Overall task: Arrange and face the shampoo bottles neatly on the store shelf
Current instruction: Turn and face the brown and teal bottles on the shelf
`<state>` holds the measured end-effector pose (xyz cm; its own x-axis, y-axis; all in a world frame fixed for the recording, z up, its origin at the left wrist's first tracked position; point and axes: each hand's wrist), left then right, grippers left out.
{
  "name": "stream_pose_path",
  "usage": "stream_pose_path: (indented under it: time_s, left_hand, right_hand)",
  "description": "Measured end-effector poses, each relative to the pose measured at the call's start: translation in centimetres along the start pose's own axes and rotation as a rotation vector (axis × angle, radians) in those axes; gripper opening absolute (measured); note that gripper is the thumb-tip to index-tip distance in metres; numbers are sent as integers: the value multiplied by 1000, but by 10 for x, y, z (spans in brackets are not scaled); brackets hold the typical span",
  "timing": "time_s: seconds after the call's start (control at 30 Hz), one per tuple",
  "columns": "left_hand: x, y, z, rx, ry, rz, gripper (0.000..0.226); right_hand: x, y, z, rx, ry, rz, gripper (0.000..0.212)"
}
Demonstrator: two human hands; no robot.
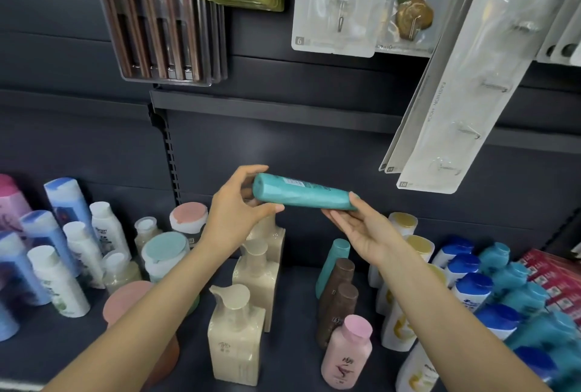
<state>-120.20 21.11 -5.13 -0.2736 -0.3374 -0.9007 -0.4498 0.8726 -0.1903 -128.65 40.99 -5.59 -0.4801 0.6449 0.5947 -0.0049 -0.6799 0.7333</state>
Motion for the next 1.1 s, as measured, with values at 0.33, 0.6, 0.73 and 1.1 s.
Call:
stream_pose_path:
  time_s: [0.33, 0.6, 0.73, 1.1]
  left_hand:
    - [-6, -5, 5, 91, 175, -182, 62]
    - [-9, -10, 7, 70, 482, -386, 52]
    - [-13, -7, 11, 19, 294, -250, 45]
    - [2, -11, -7, 87, -395, 203, 40]
  right_hand:
    - [-13, 0, -4, 33, -33, -201, 37]
    - [-10, 4, -2, 103, -62, -131, 22]
    - [-11, 1, -3, 93, -111, 45, 24]
    - [0, -5, -6, 138, -281, 373, 17]
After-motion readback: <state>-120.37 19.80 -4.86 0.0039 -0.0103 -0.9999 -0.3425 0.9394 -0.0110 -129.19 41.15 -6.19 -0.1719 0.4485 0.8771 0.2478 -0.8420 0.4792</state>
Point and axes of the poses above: each hand's wrist, its own z-axis away from the middle knuckle, its own y-axis out of the palm, x = y × z, and after that the axes turned 4 degrees about -z, right-handed
